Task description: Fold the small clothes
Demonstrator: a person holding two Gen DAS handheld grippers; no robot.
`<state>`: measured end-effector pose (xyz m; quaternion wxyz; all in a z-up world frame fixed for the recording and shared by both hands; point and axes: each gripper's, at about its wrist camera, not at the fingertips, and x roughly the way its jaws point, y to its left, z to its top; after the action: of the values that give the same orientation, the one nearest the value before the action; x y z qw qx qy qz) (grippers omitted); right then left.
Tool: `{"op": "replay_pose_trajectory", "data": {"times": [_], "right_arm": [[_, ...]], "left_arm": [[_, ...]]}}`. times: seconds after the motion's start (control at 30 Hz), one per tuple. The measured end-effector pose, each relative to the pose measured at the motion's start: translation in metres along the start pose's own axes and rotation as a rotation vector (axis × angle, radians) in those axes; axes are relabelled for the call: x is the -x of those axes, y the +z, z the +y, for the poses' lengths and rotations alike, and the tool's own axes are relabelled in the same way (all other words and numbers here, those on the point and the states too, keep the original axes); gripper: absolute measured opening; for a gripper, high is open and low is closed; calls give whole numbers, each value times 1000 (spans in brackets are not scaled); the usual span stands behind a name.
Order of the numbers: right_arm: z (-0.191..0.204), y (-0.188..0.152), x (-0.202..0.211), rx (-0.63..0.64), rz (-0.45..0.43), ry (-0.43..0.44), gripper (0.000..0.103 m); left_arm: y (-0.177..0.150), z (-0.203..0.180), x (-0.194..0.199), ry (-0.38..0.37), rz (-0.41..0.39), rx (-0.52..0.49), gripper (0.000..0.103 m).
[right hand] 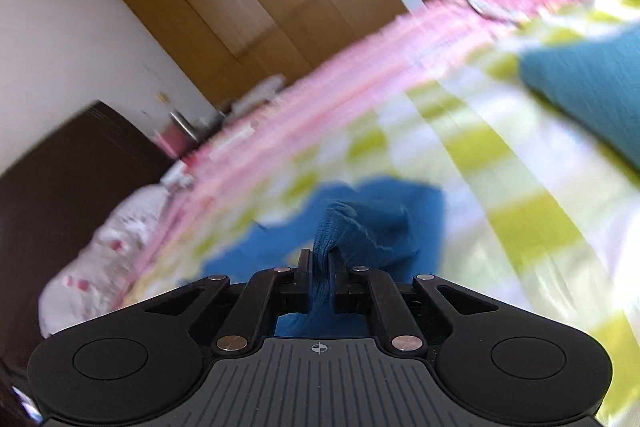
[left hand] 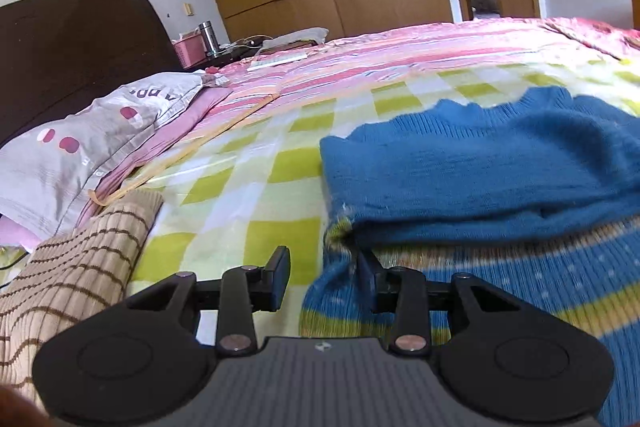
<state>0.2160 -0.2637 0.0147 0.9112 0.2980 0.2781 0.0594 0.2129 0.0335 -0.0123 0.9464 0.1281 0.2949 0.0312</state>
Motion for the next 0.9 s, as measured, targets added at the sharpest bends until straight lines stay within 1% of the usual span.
{"op": "replay_pose_trajectory", "data": {"times": [0.07, 0.17, 0.23, 0.27, 0.3, 0.37, 0.4, 0.47, 0.57, 0.63, 0.67, 0.73, 0.8, 0.9], "right_arm": [[-6, -1, 1, -42, 4, 4, 8], [-10, 2, -1, -53, 17, -42, 8], [-8, 4, 0, -27, 22, -56, 8], [-6, 5, 0, -3, 25, -82, 9], [-5, 5, -2, 18, 42, -111, 12], [-6, 1, -6, 34, 71, -167, 12], [-6, -1, -5, 53, 74, -177, 12], [-3, -2, 4, 94, 44, -215, 13], [8, 2, 23, 168, -42, -256, 14], [22, 4, 29, 236, -71, -241, 14], [29, 3, 27, 272, -64, -214, 14], [42, 3, 16, 329, -38, -171, 15], [50, 0, 0, 370, -10, -156, 15], [51, 0, -26, 374, 44, -130, 15]], "left_arm": [[0, 0, 3, -1, -3, -11, 43], [5, 3, 7, 5, -22, -11, 43], [10, 6, 8, 9, -41, -1, 43], [12, 7, 8, 9, -47, 7, 43], [15, 9, 8, 5, -51, 18, 43], [18, 9, 8, -1, -58, 29, 43], [19, 9, 8, -3, -64, 30, 43], [21, 8, 9, -9, -79, 31, 43], [26, 10, 11, -21, -94, 54, 43], [27, 14, 15, -30, -99, 79, 43], [28, 16, 18, -33, -104, 88, 43], [28, 20, 23, -32, -111, 96, 43], [29, 22, 26, -39, -115, 115, 43], [36, 14, 24, -65, -134, 97, 43]]}}
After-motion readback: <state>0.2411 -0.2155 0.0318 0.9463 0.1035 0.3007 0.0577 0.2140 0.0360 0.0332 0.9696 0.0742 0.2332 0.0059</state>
